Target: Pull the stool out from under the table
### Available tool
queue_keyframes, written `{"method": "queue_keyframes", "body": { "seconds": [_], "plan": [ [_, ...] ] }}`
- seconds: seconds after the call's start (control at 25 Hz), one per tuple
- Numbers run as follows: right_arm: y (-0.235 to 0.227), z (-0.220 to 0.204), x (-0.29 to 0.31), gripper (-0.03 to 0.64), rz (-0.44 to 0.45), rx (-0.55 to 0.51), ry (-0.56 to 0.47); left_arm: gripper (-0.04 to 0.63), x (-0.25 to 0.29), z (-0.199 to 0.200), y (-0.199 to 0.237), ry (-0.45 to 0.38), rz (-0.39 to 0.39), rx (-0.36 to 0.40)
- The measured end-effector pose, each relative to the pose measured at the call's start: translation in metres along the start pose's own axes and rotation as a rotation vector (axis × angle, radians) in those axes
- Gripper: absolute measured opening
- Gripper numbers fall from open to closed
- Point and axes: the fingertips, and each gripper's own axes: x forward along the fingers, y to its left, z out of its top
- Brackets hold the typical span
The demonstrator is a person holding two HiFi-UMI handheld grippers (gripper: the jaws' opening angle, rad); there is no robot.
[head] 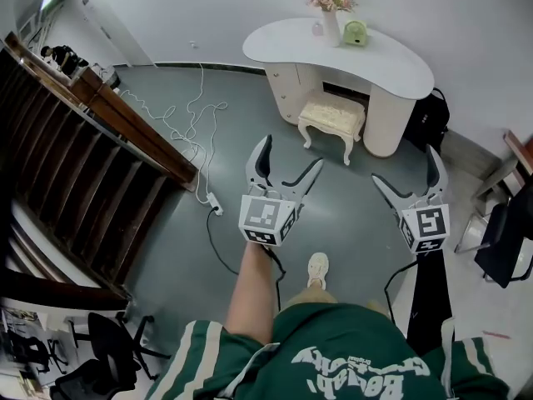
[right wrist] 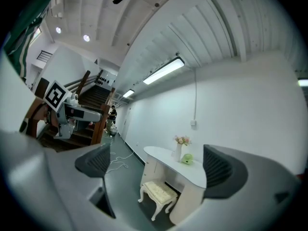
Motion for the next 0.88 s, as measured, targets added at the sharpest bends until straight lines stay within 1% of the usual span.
{"method": "queue_keyframes", "body": {
  "seconds": [0.16,0.36,0.48,0.68,0.88],
  "plan": [
    [0.001,-0.001,0.038,0.598,-0.006,-0.027,0.024,0.460,0.026,-0.004,0.029,0.014,-0.026,0.029],
    [-0.001,0.001,0.085,0.598,-0.026,-0.014,0.025,0.460,0.058,-0.010,0.065,0.017,-0.064,0.024],
    [0.002,-0.004,0.110,0.598,-0.025,-0.011,0.039,0.460,0.074,-0.017,0.083,0.014,-0.094,0.003],
    [0.008,-0.009,0.135,0.598,-0.042,0.001,0.051,0.459,0.091,-0.024,0.106,0.010,-0.115,-0.002],
    [0.010,-0.015,0.152,0.598,-0.043,-0.004,0.070,0.459,0.101,-0.037,0.121,0.029,-0.128,-0.015]
  ]
}}
